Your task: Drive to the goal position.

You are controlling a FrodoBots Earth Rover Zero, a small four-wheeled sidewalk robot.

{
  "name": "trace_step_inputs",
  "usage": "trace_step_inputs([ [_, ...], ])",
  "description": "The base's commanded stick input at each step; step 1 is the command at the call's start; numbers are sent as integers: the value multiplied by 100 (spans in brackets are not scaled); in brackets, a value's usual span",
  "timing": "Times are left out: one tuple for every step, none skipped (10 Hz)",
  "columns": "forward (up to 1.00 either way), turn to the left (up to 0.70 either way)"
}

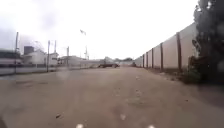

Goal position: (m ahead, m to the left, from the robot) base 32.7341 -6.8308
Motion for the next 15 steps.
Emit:
trace_step_inputs([
  [100, 2],
  [100, 2],
  [100, 2],
  [100, 0],
  [100, -3],
  [100, -38],
  [100, -34],
  [100, -10],
  [100, 2],
  [100, 2],
  [100, 2],
  [100, 2],
  [100, 2],
  [100, 2],
  [100, 2],
])
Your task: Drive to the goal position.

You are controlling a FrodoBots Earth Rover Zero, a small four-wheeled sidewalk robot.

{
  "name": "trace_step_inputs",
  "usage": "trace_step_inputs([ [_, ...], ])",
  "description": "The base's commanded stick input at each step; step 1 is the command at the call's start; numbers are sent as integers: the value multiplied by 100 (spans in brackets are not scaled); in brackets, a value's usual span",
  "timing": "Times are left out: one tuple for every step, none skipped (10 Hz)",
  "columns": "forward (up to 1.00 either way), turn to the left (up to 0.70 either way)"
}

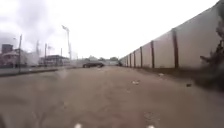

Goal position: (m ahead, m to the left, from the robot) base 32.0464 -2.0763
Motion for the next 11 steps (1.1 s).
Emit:
trace_step_inputs([
  [100, 2],
  [100, 2],
  [100, 2],
  [100, 2],
  [100, 2],
  [100, 2],
  [100, 2],
  [100, 2],
  [100, 2],
  [100, 2],
  [100, 2],
])
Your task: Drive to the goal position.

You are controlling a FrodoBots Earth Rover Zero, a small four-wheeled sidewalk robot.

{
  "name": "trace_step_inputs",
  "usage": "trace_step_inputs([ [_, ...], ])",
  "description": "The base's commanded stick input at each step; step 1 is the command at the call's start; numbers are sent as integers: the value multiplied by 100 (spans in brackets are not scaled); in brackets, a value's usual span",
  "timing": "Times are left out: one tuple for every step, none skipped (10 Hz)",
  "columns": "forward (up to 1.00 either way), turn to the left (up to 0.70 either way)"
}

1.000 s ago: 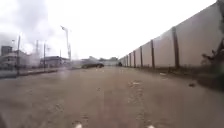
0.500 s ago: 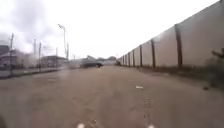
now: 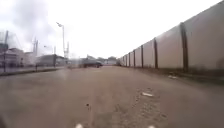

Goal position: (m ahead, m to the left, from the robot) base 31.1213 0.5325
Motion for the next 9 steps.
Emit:
trace_step_inputs([
  [100, 2],
  [100, 2],
  [100, 2],
  [100, 2],
  [100, 2],
  [100, 2],
  [100, 2],
  [100, 2],
  [100, 2],
])
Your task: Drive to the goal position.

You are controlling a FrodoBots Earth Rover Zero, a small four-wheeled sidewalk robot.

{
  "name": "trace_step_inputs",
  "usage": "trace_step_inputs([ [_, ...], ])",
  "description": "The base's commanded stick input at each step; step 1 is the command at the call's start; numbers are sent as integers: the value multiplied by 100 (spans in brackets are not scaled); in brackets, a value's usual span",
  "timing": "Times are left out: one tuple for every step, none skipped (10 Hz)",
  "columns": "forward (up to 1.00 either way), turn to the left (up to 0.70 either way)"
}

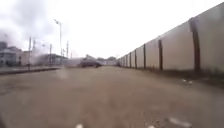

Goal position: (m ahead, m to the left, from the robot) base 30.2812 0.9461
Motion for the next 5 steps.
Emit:
trace_step_inputs([
  [100, 2],
  [100, 2],
  [100, 2],
  [100, 2],
  [100, 2],
])
